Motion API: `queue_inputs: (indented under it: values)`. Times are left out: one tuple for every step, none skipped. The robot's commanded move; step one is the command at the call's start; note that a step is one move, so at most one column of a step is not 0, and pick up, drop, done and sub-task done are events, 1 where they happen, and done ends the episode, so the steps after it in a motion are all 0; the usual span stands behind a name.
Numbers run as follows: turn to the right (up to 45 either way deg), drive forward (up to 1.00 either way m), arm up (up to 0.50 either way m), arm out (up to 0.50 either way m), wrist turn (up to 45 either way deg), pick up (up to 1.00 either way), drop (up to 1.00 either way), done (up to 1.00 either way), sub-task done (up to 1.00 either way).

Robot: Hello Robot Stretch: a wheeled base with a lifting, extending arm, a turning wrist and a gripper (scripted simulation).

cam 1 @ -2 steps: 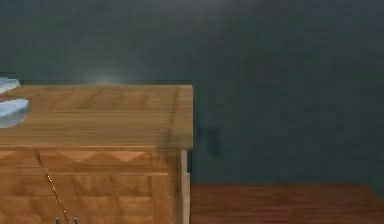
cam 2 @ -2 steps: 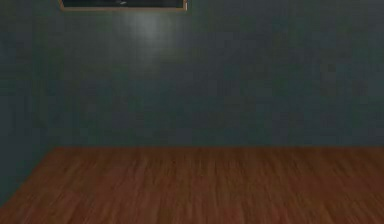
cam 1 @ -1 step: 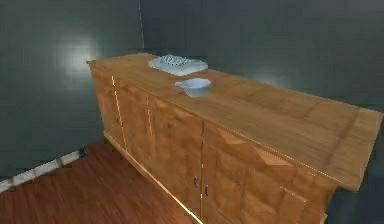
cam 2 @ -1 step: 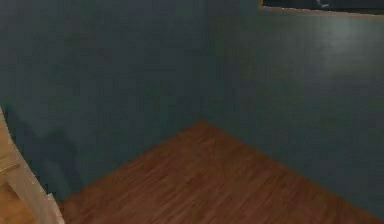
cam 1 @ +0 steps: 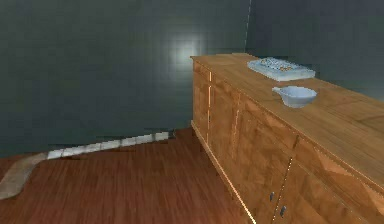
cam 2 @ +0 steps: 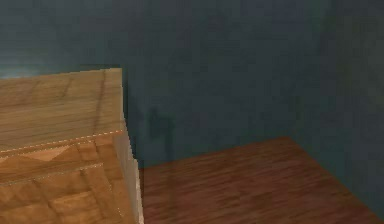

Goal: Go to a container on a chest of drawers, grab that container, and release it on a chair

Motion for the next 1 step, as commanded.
queue_inputs:
  values:
    - [0.0,0.10,0.00,0.00,0.0,0.00,0.00,0.00,0.00]
